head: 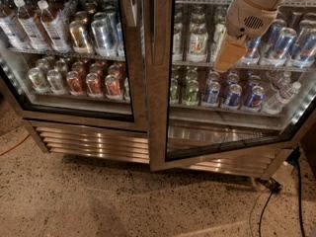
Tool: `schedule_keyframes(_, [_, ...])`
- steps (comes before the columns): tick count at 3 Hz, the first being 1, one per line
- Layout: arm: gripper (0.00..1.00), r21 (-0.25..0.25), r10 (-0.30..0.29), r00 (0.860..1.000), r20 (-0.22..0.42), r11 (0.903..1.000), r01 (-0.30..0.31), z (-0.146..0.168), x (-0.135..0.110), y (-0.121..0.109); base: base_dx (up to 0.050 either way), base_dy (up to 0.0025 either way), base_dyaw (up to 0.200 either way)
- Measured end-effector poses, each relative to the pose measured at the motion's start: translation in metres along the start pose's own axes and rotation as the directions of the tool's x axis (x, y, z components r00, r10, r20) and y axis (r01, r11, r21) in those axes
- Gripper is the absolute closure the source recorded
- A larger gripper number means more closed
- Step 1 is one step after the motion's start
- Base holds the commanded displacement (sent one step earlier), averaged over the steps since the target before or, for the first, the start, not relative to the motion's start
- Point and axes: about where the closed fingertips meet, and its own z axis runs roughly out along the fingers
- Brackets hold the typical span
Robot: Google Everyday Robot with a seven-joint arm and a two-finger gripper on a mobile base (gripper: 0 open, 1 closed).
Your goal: Close right fridge door
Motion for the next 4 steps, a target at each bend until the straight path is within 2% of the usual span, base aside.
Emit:
schedule_keyframes(3, [1.0,0.0,0.0,1.0,0.0,1.0,0.0,0.0,0.0,0.0,0.049,0.00001,0.0])
schedule_keyframes(4, [1.0,0.0,0.0,1.0,0.0,1.0,0.0,0.0,0.0,0.0,-0.05,0.00001,0.0])
